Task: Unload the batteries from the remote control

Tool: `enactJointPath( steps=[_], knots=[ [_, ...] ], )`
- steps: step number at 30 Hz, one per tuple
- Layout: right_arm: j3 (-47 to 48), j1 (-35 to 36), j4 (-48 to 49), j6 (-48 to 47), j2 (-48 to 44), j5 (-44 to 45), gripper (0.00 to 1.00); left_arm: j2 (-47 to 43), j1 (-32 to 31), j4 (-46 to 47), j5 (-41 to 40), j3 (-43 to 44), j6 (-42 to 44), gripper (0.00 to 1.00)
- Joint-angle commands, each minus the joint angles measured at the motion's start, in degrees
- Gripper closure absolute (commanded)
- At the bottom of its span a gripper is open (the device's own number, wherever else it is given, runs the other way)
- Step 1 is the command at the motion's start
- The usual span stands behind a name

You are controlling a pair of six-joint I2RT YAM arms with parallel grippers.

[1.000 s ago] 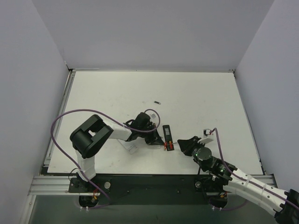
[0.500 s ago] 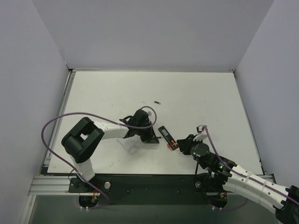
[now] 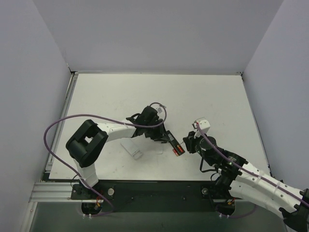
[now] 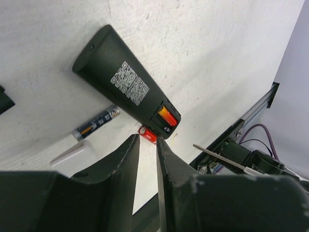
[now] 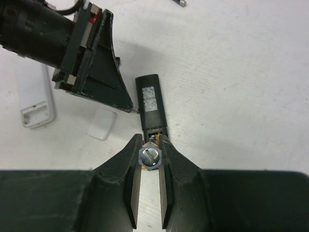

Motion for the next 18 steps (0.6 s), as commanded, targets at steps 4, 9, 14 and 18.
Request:
enactJointPath(
  steps=[4, 9, 14, 18],
  knots=[
    [1.3, -7.4, -4.0, -5.2, 1.9, -7.5, 1.0, 4.9, -0.2, 1.0, 2.4, 5.4, 2.1, 0.72],
    [0.3, -10.3, -3.2, -5.3, 3.3, -11.2, 1.0, 6.7, -0.6, 2.4, 3.8, 5.6, 1.4, 0.76],
    [-0.6, -12.6, -1.1, -6.3, 3.3, -15.3, 1.0, 7.6, -1.6, 2.7, 4.1, 5.4, 0.6, 0.82],
    [-0.8, -13.3, 1.1, -7.2, 3.9, -18.2, 1.0, 8.4, -1.8, 2.3, 3.9, 5.1, 0.2, 0.89]
  ],
)
